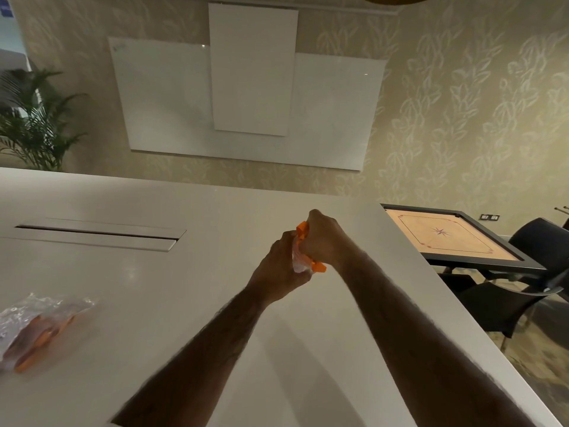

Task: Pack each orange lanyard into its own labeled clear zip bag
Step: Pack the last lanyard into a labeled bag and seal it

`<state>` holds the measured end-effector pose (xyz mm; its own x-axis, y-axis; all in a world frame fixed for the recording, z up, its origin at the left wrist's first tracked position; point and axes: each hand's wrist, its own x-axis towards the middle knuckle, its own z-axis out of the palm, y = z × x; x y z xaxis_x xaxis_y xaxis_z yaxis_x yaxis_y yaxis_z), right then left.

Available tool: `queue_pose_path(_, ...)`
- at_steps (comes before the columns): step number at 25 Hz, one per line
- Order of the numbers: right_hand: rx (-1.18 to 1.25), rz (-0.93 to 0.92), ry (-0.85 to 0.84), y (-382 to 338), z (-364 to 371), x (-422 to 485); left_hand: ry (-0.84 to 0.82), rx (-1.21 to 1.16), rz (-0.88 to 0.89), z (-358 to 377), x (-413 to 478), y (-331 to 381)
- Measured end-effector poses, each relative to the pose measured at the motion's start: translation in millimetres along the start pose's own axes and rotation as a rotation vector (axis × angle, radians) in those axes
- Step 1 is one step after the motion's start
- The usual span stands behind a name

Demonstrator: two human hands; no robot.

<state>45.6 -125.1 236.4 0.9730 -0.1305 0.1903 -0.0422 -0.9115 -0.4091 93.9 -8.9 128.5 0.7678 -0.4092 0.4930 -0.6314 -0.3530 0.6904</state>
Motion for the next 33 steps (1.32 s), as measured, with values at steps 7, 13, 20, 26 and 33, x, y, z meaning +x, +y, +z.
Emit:
queue_pose_path(7, -0.052, -0.123, 0.064, -1.1, -9.3, -1.2, 0.029, -0.007, -0.014, -4.8, 1.9, -2.8)
queue_pose_path(13, -0.379, -0.116, -0.067, -3.1, 0.4, -2.5, 0.036, -0.025, 0.018, 2.1, 3.3, 0.7)
queue_pose_path(20, -0.073, -0.222, -0.15, 15.6, -40.4, 2.0, 0.075, 0.038, -0.029, -5.4, 7.8, -15.1)
queue_pose_path(26, -0.221, -0.258, -0.05, 11.4, -16.2, 10.1, 0.074, 0.014, 0.04, -3.8, 10.4, -2.3)
queue_pose_path(33, 0.092, -0.113, -0.128, 8.1, -25.6, 12.0, 0.034, 0.018, -0.002, -9.8, 11.1, 0.0)
